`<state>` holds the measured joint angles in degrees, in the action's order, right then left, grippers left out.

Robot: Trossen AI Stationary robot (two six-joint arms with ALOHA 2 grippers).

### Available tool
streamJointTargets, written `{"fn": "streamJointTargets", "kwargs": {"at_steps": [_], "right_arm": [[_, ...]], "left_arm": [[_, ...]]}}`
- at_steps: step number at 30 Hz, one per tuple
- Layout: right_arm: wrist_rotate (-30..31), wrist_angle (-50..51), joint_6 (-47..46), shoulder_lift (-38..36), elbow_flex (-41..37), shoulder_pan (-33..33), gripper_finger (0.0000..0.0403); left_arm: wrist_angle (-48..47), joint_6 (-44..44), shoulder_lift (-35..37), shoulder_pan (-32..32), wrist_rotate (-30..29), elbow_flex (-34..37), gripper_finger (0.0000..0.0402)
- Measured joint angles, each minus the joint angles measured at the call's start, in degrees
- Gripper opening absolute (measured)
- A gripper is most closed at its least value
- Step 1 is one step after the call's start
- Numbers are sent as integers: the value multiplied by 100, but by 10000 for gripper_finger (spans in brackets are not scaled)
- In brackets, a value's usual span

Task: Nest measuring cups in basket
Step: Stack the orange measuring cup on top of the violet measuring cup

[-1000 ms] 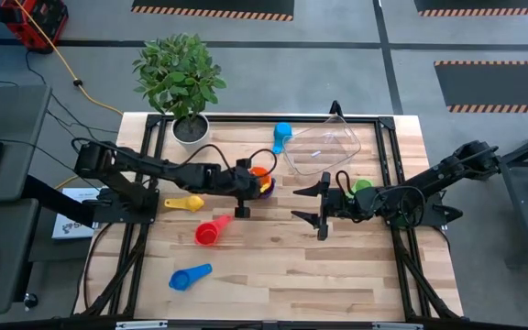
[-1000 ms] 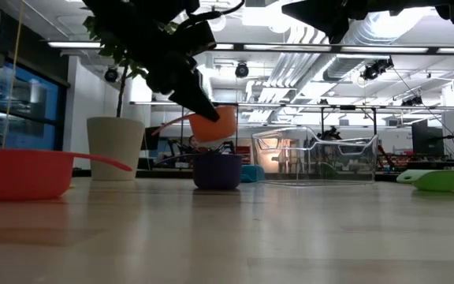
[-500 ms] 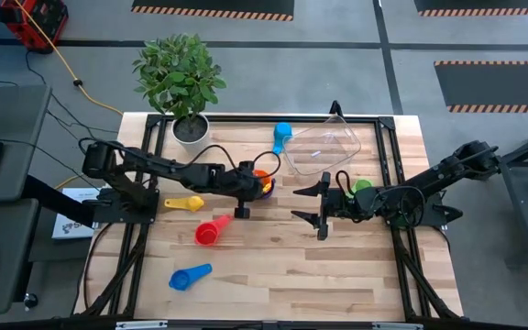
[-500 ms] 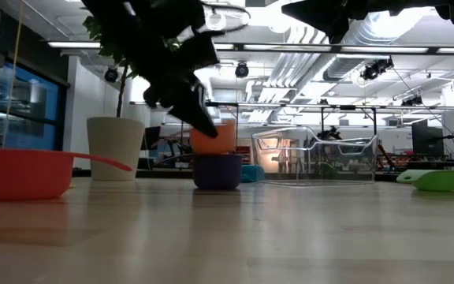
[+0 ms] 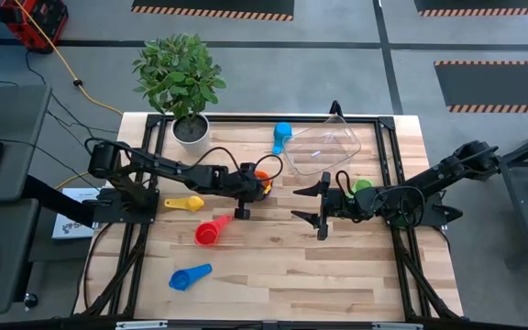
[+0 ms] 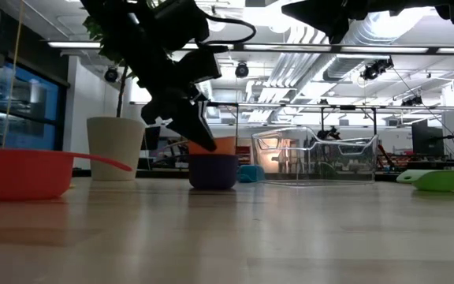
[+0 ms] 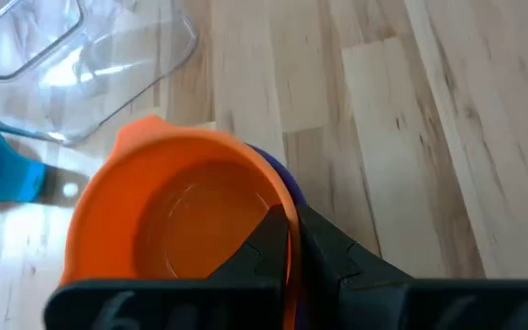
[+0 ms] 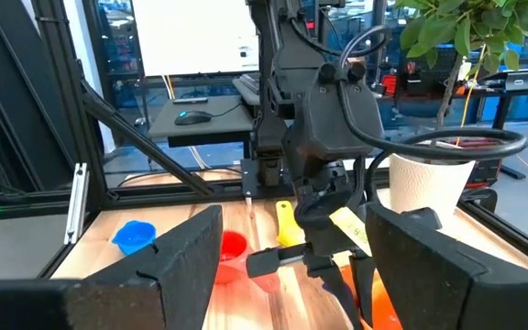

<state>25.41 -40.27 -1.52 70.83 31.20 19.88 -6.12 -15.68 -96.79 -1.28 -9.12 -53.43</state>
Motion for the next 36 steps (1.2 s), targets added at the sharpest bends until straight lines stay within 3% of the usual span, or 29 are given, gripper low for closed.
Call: {"fn": "streamJointTargets", "kwargs": {"at_steps": [4, 10, 20, 25, 33, 36], "right_arm": [[0, 2, 0, 0, 0, -2, 261], [0, 6, 0, 0, 0, 0, 261], [0, 17, 0, 0, 0, -1, 261], [0, 22, 0, 0, 0, 0, 261], [0, 20, 0, 0, 0, -1, 261], [36, -1, 19, 4, 0, -2, 261]], "left_arm": [[-14, -2, 20, 22, -202, 0, 30], [-112, 41, 120, 22, -184, -23, 96], [-1825, 574, 401, 72, -12, -812, 174], [-2663, 1013, 765, 208, -57, -817, 179], [-2375, 1707, 1088, 105, -1837, 100, 144], [-1875, 1856, 1089, -36, -2064, 417, 114]]}}
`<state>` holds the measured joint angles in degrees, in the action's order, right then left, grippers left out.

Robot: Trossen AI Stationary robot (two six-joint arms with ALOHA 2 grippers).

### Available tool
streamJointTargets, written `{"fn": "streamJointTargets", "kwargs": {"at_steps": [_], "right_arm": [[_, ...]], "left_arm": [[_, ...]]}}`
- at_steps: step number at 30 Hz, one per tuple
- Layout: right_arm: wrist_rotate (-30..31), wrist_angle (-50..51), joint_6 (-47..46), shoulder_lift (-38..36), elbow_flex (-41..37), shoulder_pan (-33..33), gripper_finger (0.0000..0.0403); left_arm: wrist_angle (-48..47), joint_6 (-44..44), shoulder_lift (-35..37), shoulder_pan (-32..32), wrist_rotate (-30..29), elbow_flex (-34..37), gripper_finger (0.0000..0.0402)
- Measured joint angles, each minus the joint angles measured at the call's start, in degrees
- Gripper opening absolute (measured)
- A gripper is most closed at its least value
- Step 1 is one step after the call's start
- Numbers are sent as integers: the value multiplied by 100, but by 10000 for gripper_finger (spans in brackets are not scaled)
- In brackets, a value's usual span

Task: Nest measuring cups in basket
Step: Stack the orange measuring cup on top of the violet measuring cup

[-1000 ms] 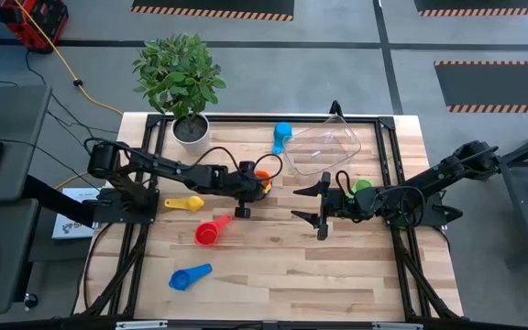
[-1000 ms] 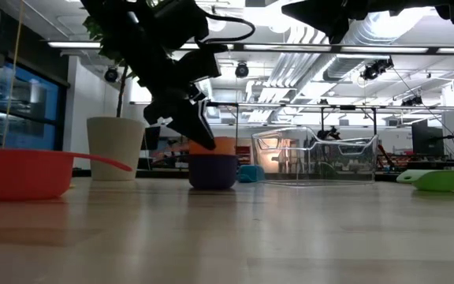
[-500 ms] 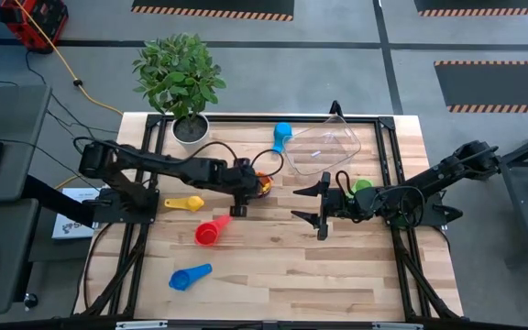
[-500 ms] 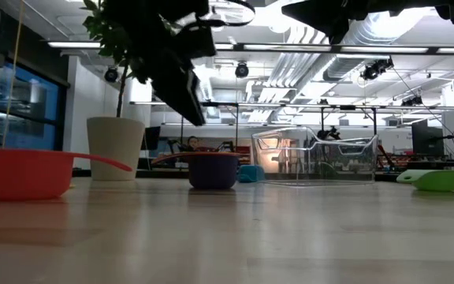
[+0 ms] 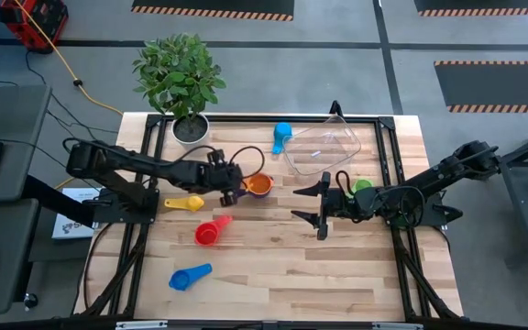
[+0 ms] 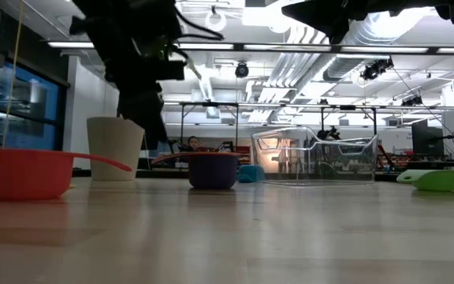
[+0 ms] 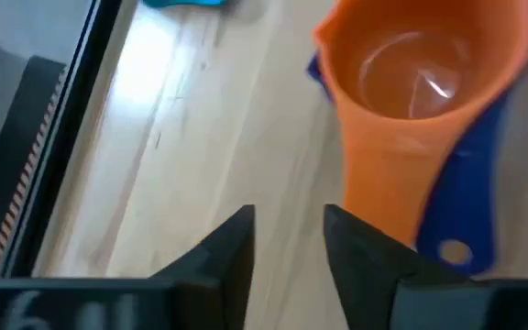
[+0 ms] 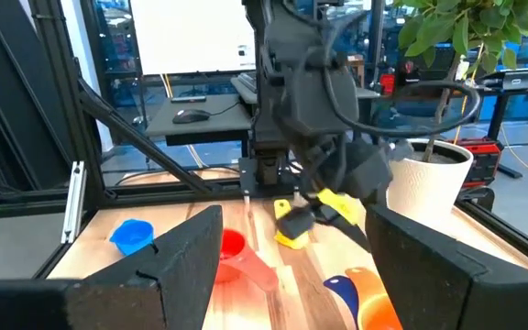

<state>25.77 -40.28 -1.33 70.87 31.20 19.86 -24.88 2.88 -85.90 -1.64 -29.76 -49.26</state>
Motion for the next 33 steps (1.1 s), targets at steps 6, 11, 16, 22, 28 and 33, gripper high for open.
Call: {"fn": "streamJointTargets", "kwargs": {"at_steps": [6, 11, 16, 22, 28, 33], "right_arm": [[12, -28, -2, 0, 0, -32, 261], [12, -19, -28, 0, 0, -37, 261], [10, -19, -26, 0, 0, -37, 261], [10, -19, -27, 0, 0, -37, 261], [9, -21, -23, 0, 0, -37, 261], [17, -4, -30, 0, 0, -37, 261]], "left_arm": [[615, 5, -44, -341, -10, 324, 19], [686, -76, -46, -611, 798, 392, 8], [738, -103, -148, -723, 1165, 393, 1], [728, -117, -426, -738, 1211, 403, 0], [893, -41, -494, -714, 1325, 399, 0], [801, 48, -492, -593, 1338, 399, 0]]}}
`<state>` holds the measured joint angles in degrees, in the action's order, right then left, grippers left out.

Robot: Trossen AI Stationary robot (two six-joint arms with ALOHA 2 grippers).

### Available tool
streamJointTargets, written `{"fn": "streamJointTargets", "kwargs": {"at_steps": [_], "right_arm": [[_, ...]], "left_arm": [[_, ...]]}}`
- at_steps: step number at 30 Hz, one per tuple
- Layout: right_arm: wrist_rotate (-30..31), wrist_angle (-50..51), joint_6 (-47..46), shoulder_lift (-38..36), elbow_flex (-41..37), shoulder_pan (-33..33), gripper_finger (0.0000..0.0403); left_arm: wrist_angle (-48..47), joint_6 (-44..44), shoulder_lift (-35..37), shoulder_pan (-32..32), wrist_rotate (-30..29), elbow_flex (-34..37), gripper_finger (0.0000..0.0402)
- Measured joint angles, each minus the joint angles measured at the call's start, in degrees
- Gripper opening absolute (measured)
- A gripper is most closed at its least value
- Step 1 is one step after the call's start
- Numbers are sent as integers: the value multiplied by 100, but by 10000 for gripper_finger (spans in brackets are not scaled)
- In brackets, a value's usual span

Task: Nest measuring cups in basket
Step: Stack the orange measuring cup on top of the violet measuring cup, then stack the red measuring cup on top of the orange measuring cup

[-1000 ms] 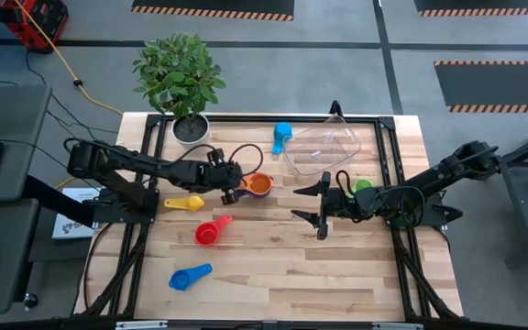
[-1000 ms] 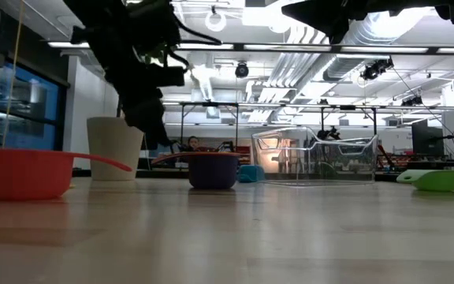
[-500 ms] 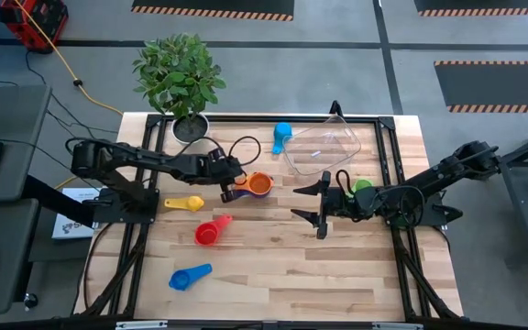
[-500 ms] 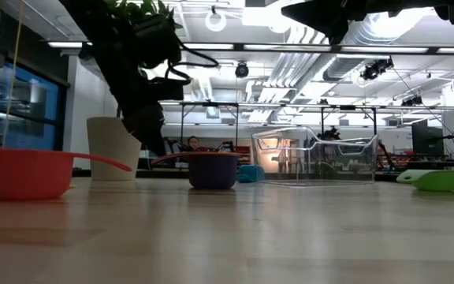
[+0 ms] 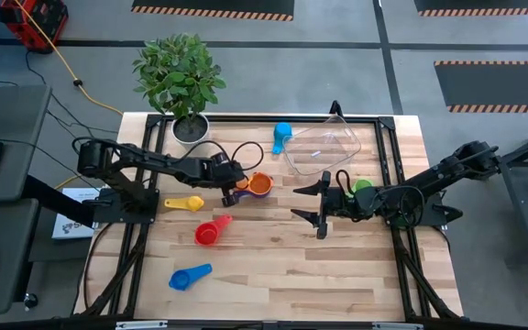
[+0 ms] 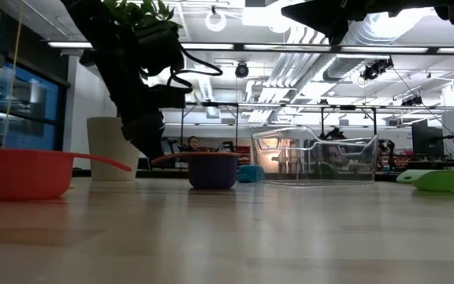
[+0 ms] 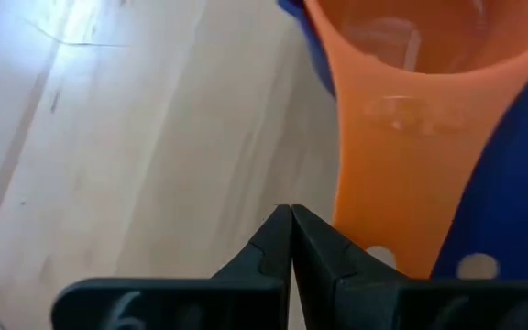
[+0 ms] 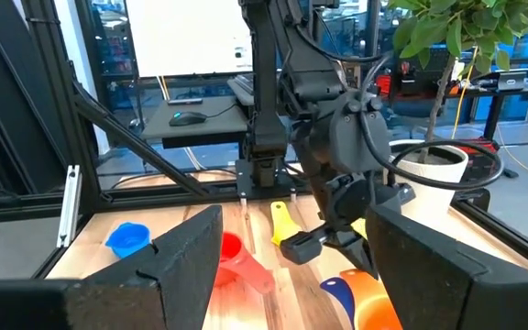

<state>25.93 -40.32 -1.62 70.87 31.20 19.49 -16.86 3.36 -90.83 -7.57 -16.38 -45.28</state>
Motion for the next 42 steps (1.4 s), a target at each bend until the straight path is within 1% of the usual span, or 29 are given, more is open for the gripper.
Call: {"fn": "streamJointTargets", "kwargs": {"at_steps": [13, 20, 22, 28, 32, 34, 36, 39, 42], "right_arm": [[4, 25, 0, 0, 0, 0, 261], [6, 25, 5, 0, 0, 0, 261], [7, 25, 6, 0, 0, 0, 261], [7, 27, 8, 0, 0, 0, 261], [9, 36, 8, 0, 0, 0, 261], [9, 48, 8, 0, 0, 0, 261], [11, 59, 9, 0, 0, 0, 261], [21, 81, 10, 0, 0, 0, 261], [46, 122, 11, 2, 0, -15, 261]], "left_arm": [[-185, 538, 0, 438, 86, 0, 0], [-183, 677, 9, 506, 43, -4, 0], [-236, 697, 60, 506, -83, -5, 0], [-606, 806, 462, 452, -859, -9, 0], [-714, 1018, 964, 510, -1007, -9, 0], [-433, 1099, 1267, 643, -1049, 114, 0], [69, 1107, 1551, 851, -1124, 345, 0], [1228, 937, 1977, 1252, -1096, 884, 0], [2406, 481, 2262, 1637, -851, 1423, 0]]}}
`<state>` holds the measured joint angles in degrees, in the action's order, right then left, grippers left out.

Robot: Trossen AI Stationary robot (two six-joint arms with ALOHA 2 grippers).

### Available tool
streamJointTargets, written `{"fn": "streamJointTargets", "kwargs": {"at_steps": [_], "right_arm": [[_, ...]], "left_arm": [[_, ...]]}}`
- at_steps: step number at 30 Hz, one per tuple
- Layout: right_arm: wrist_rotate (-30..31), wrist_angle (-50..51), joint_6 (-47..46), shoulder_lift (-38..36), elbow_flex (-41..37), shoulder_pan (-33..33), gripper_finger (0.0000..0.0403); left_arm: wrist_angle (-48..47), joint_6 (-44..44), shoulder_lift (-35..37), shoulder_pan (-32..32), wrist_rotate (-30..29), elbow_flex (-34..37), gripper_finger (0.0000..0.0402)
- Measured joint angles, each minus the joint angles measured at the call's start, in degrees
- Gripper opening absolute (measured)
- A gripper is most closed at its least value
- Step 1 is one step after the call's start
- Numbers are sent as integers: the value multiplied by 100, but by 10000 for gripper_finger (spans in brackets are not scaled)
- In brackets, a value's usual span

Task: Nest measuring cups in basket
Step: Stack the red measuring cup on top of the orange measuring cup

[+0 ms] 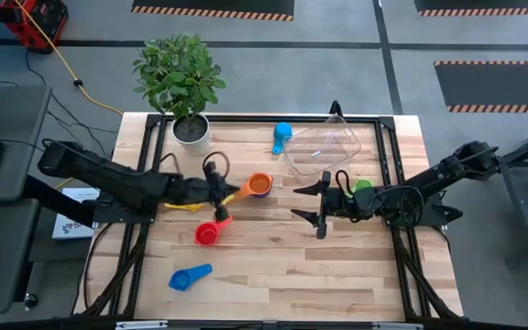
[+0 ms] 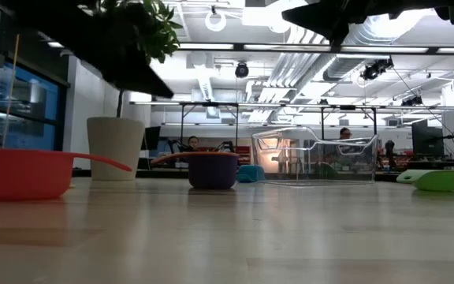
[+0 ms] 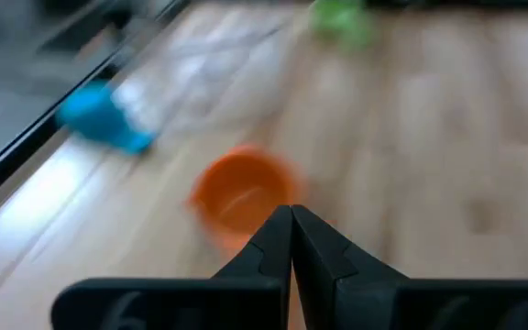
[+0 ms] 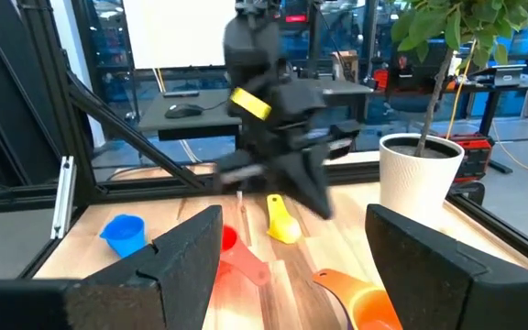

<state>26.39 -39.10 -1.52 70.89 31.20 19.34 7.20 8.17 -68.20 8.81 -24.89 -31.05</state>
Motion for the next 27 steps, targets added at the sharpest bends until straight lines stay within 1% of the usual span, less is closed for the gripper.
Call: {"fn": "streamJointTargets", "kwargs": {"at_steps": [3, 5, 9, 16, 20, 27], "right_arm": [[-3, 32, 0, 0, 0, -64, 261], [-2, 33, -2, 0, 0, -126, 261], [-2, 60, -58, 0, 0, -253, 261], [-7, 202, -204, 0, 0, -308, 261], [-8, 200, -251, 0, 0, -307, 261], [-9, 204, -212, 0, 0, -324, 261]], "left_arm": [[808, -454, 190, 238, 213, 246, 0], [1202, -652, 270, 306, 202, 275, 0], [1550, -921, 386, 264, 164, 281, 0], [1198, -623, 431, 205, 151, 277, 6], [1145, -447, 431, 207, 151, 277, 16], [1148, -434, 431, 207, 156, 277, 41]]}}
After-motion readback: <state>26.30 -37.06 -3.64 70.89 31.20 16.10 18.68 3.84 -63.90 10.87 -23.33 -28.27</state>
